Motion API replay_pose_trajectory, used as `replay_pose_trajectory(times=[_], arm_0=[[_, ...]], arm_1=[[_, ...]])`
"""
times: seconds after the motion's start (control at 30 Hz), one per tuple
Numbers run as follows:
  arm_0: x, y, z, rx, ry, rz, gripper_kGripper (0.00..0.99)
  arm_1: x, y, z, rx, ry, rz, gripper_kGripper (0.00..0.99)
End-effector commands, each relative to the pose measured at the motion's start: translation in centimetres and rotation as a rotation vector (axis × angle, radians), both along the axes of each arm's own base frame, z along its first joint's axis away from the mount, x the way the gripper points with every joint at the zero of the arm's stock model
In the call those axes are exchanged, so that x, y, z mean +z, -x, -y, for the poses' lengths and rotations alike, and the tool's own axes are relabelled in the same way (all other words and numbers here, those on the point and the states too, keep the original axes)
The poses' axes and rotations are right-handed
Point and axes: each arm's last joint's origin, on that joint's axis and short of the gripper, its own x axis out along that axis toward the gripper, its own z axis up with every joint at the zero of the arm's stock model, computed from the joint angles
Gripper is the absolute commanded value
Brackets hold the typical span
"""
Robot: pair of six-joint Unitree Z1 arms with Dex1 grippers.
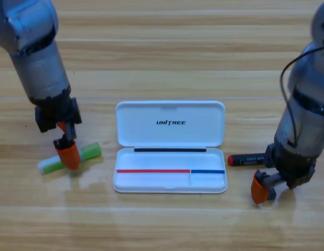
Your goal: Clean up eraser and pencils
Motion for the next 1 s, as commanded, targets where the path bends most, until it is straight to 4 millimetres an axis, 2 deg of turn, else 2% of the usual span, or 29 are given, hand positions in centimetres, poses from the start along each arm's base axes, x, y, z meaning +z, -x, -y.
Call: replay_pose_trajectory(times=[0.03, 0.13, 0.17, 0.3, 0.4, 0.43, 0.57, 0.67, 0.77, 0.83, 0.93, 1.0], arm_0=[[-2.6, -0.4, -1.0, 0.045, -0.030, -0.054, 0.977], [-3.0, -0.2, -1.1, 0.047, -0.033, -0.056, 0.977], [-3.1, -0.2, -1.1, 0.048, -0.035, -0.055, 0.977], [-3.4, -0.1, -1.2, 0.050, -0.037, -0.052, 0.979], [-3.5, 0.1, -1.3, 0.050, -0.040, -0.050, 0.979], [-3.5, 0.1, -1.4, 0.051, -0.041, -0.052, 0.979], [-3.4, 0.3, -1.5, 0.051, -0.040, -0.044, 0.979], [-3.6, 0.4, -1.6, 0.051, -0.044, -0.038, 0.977], [-3.8, 0.4, -1.6, 0.053, -0.042, -0.032, 0.977], [-4.1, 0.5, -1.7, 0.056, -0.042, -0.029, 0.971], [-4.7, 0.6, -1.7, 0.058, -0.040, -0.026, 0.940], [-4.9, 0.6, -1.7, 0.056, -0.041, -0.027, 0.900]], arm_1=[[-3.3, -0.3, -1.4, 0.014, 0.056, -0.023, 0.798], [-3.8, -0.5, -1.6, 0.014, 0.059, -0.028, 0.723], [-4.0, -0.6, -1.7, 0.014, 0.062, -0.030, 0.664], [-4.6, -0.7, -1.9, 0.020, 0.055, -0.030, 0.253], [-4.7, -0.6, -1.9, 0.020, 0.063, -0.031, 0.037], [-4.7, -0.6, -1.9, 0.020, 0.065, -0.031, 0.000], [-4.5, -0.2, -1.6, 0.031, 0.060, -0.039, 0.000], [-2.2, 0.5, -0.9, 0.113, 0.025, -0.044, 0.000], [2.6, 2.4, -0.6, 0.349, -0.002, -0.015, 0.000], [5.2, 3.9, -0.5, 0.567, 0.002, -0.008, 0.000], [7.3, 4.8, -1.0, 0.805, -0.009, 0.020, 0.000], [7.6, 4.6, -1.9, 0.904, -0.017, 0.035, 0.000]])
